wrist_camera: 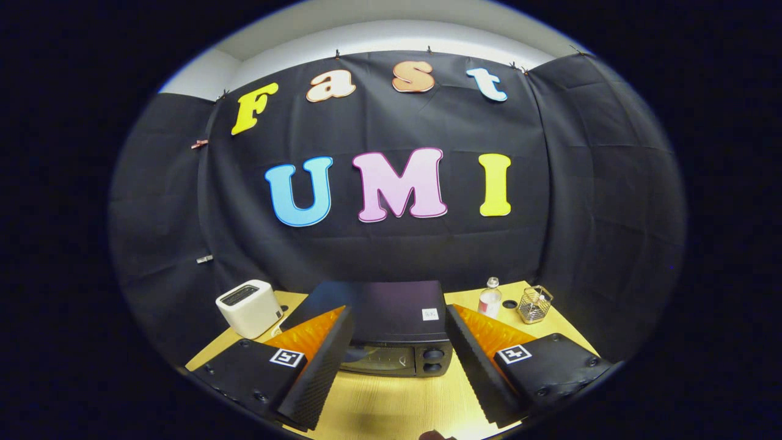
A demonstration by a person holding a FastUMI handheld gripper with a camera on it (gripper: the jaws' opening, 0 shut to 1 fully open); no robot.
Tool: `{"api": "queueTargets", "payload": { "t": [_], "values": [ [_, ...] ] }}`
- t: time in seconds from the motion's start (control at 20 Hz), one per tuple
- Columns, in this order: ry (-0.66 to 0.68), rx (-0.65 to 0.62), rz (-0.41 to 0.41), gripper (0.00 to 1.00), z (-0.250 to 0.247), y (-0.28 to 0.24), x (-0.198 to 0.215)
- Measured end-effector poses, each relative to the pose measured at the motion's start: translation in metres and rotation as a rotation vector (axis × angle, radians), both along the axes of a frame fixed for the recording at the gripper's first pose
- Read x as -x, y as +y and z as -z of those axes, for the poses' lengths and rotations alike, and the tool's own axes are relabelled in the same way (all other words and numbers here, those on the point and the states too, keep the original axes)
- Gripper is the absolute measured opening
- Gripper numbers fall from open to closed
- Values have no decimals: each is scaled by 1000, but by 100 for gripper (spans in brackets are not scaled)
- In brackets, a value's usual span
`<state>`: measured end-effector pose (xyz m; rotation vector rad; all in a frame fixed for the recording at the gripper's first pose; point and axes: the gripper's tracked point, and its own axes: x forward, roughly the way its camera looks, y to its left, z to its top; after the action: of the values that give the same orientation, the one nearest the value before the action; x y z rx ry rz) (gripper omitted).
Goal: Open the toaster oven, put the food inside, and close the toaster oven door.
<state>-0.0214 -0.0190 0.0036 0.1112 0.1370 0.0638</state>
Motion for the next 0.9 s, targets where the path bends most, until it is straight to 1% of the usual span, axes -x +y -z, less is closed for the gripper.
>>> {"api": "queueTargets", "payload": {
  "t": [0.35, 0.9],
  "values": [
    [-27, -10, 31, 98, -11, -9, 2],
    [-38, 24, 14, 98, -15, -6, 6]
  ]
}}
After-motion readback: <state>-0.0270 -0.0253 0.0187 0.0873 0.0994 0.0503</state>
